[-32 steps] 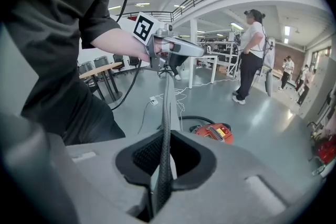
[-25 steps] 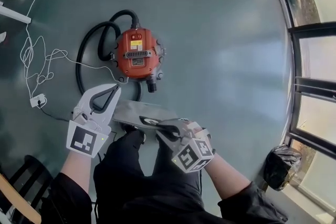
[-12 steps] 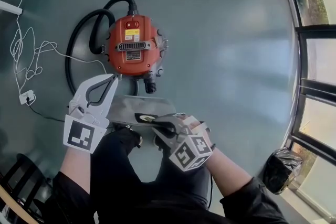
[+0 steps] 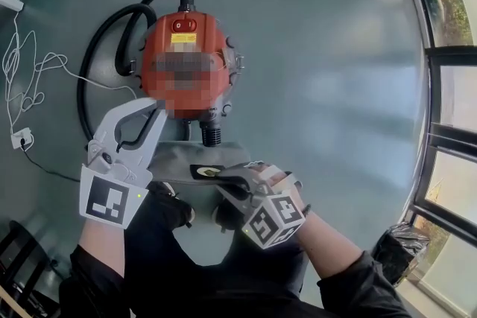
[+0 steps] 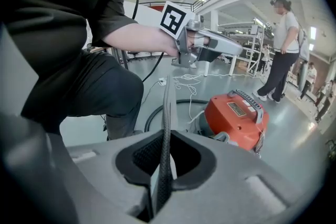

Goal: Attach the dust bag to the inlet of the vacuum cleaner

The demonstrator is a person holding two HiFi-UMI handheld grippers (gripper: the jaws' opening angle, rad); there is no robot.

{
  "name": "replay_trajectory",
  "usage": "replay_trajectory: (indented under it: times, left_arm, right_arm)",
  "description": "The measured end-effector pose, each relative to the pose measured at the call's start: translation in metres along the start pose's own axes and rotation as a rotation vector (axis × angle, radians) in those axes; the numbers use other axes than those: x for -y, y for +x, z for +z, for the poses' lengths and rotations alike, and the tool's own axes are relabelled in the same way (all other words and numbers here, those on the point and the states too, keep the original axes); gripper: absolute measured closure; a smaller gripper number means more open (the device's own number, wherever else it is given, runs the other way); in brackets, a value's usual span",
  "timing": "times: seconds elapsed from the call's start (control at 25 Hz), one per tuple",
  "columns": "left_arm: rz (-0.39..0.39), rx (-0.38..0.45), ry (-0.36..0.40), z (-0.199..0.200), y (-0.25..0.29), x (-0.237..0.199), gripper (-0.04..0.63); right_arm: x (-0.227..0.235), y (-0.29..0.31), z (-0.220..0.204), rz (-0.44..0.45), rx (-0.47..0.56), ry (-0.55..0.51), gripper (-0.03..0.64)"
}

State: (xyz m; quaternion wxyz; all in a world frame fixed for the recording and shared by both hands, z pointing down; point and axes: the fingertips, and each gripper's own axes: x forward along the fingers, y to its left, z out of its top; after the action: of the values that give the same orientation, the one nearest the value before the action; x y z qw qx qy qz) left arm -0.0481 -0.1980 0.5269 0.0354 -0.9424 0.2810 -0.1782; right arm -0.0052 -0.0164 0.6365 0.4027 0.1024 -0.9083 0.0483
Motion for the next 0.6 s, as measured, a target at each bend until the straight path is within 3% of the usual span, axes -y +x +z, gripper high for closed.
replay_trajectory:
  times: [0.24,0.6]
  left_arm:
    - [-0.02,0.043,0.028,-0.03,0.02,0.008,0.577]
    - [-0.038,0.068,0.193,-0.046,0.041,-0.007,0.577]
  right_arm:
    - [0.006,0.022,-0.023,0.013,-0.001,-0.024,0.597]
    - [0.012,0.042,-0.043,-0.025,0.005,-0.095,0.597]
